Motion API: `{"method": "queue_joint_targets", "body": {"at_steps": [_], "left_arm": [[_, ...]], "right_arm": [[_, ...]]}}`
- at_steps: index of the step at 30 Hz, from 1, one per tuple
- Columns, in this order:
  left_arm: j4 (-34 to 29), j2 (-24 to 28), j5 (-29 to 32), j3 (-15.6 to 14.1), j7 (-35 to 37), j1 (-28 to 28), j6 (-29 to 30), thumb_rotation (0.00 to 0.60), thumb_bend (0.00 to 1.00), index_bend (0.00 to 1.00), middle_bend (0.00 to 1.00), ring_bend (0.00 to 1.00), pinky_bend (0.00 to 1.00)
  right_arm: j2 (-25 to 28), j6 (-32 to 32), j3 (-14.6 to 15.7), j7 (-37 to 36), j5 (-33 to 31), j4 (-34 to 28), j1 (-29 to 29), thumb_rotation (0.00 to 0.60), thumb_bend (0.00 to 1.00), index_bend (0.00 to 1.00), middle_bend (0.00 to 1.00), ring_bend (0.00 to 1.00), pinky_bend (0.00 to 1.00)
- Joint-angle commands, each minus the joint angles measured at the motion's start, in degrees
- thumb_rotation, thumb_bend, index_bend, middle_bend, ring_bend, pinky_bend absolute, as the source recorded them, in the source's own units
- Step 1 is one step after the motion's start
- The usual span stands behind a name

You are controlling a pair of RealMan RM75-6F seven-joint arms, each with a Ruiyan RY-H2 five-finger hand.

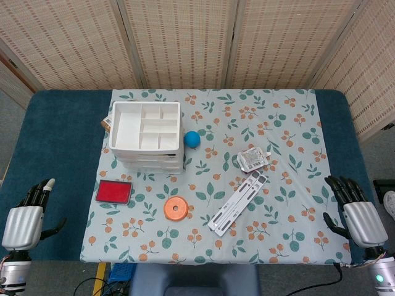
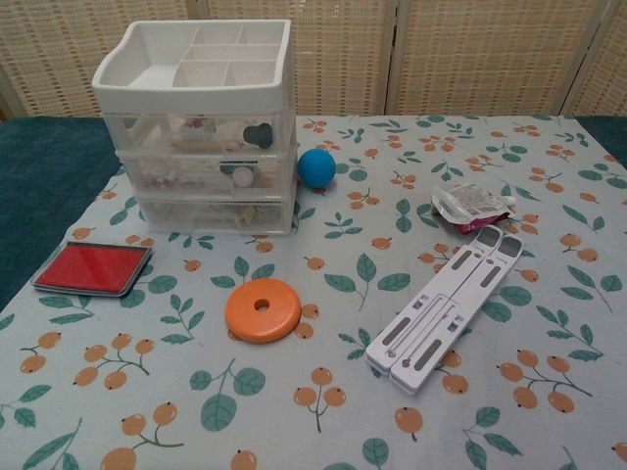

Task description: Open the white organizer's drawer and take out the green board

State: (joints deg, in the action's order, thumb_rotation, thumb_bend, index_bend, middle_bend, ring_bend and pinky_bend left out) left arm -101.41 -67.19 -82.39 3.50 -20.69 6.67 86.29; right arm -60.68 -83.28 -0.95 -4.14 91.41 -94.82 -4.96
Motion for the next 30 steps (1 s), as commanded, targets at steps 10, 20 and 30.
{"method": "queue_joint_targets", "body": {"at_steps": [10, 20, 30], "left_arm": [[0.8, -0.9, -0.5, 0.1, 0.7, -0.2, 0.5, 0.600, 0.21, 0.03, 0.10, 0.13, 0.39], [1.3, -1.5, -1.7, 0.6, 1.9, 0.1, 1.1, 0.600, 0.21, 0.08, 0.10, 0.14, 0.39], [2.2, -3.9, -5.9, 1.5, 7.3, 2.9, -0.1, 0.600, 0.21, 0.24, 0.24, 0.26, 0.44]], "right_arm": [[0.1, -0.5, -0.1, 0.3, -0.4, -0.3, 0.2, 0.600, 0.41, 0.00, 0.07, 0.00, 0.02], [-0.1, -1.2, -0.2, -0.2, -0.5, 0.2, 0.4, 0.600, 0.41, 0.00, 0.07, 0.00, 0.02], [0.3, -1.8, -0.6, 0.0, -0.6, -0.3, 0.4, 0.600, 0.41, 0.00, 0.07, 0.00, 0.02]]}}
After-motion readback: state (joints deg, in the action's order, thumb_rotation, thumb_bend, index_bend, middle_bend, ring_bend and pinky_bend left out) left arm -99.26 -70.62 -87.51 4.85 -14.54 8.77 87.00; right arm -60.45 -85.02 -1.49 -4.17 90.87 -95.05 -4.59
